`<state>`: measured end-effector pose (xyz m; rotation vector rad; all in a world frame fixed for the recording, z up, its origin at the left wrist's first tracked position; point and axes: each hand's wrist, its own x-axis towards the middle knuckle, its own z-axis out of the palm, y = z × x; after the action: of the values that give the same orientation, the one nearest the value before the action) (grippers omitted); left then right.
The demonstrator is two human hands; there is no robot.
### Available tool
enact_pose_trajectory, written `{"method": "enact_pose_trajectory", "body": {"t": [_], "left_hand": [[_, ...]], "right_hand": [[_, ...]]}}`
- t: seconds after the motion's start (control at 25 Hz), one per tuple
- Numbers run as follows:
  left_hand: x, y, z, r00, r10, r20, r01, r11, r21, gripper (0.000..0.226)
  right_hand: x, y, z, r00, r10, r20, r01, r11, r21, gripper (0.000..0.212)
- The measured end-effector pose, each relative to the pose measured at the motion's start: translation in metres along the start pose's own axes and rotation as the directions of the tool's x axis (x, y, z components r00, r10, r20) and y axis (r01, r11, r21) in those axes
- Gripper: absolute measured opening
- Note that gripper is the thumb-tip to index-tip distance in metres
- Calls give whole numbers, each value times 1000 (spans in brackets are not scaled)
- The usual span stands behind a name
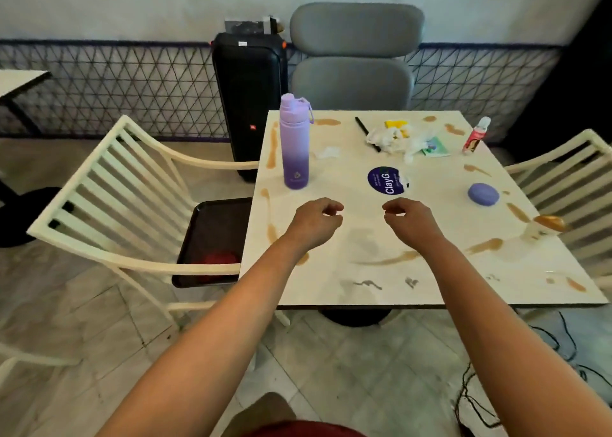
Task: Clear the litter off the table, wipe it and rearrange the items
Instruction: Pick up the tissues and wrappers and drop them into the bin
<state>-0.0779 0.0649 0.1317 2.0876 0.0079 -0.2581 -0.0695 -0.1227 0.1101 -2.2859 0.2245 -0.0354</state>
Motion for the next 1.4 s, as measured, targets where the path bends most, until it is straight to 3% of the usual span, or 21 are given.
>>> {"method": "enact_pose_trajectory", "body": {"t": [0.24,0.8,1.24,1.4], "left_hand": [[43,29,38,998,7,60,-10,998,57,29],[240,-6,60,996,-73,45,62,974,219,41],[384,-24,80,956,-245,-160,290,868,403,60],[422,-45,83,955,-287,-73,273,760,589,72]], "right_hand": [[30,47,-37,995,91,-44,-90,996,22,26],[156,95,-35,964,264,-31,-266,963,-54,25],[310,146,-44,985,164,57,-148,965,-217,38],[373,158,-48,994,59,88,-30,954,-298,41]]}}
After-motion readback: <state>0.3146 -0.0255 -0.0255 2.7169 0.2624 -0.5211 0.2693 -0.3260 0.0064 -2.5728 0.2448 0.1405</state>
